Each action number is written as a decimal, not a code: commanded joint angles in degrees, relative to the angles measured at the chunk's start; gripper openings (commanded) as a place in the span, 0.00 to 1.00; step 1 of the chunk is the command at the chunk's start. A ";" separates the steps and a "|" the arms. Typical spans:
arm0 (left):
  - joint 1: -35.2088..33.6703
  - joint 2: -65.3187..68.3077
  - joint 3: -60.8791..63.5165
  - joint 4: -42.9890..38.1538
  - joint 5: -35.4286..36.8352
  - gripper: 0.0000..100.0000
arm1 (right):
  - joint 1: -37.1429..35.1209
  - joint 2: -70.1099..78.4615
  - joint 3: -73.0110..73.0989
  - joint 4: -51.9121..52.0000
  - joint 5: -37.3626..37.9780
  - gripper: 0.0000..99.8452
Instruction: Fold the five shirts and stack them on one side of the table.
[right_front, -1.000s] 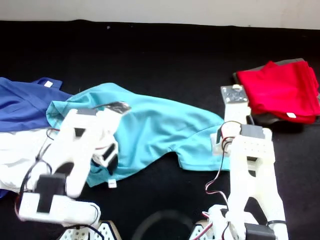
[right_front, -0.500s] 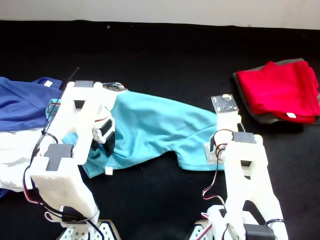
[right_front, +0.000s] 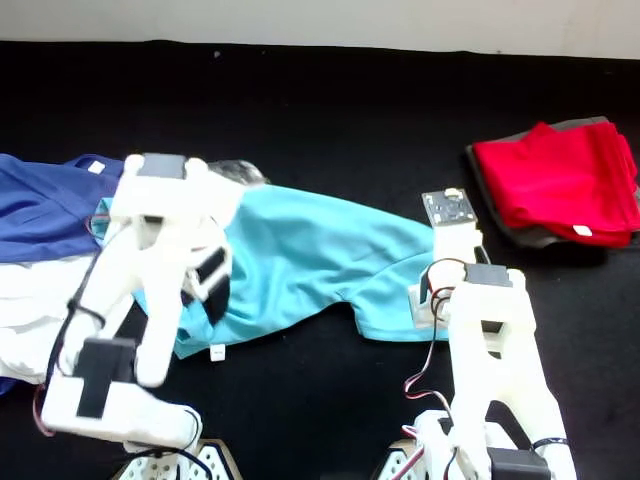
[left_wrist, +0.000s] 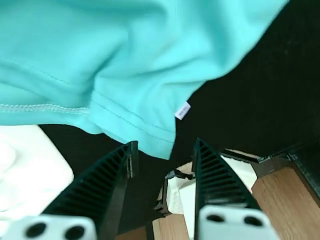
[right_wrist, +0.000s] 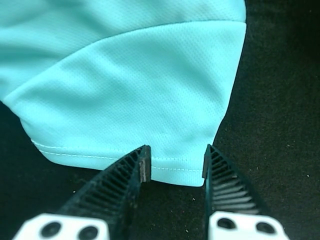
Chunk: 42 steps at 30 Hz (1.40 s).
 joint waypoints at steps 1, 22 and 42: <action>1.27 -5.58 7.87 -3.78 -2.37 0.19 | -0.40 -1.63 -0.48 -0.66 0.62 0.18; -8.13 -5.67 26.15 -28.66 -9.05 0.19 | -0.40 -2.07 -0.40 -0.31 0.62 0.18; 4.00 -6.37 12.35 -11.78 -0.88 0.01 | -0.40 -1.63 -0.48 -0.66 0.62 0.18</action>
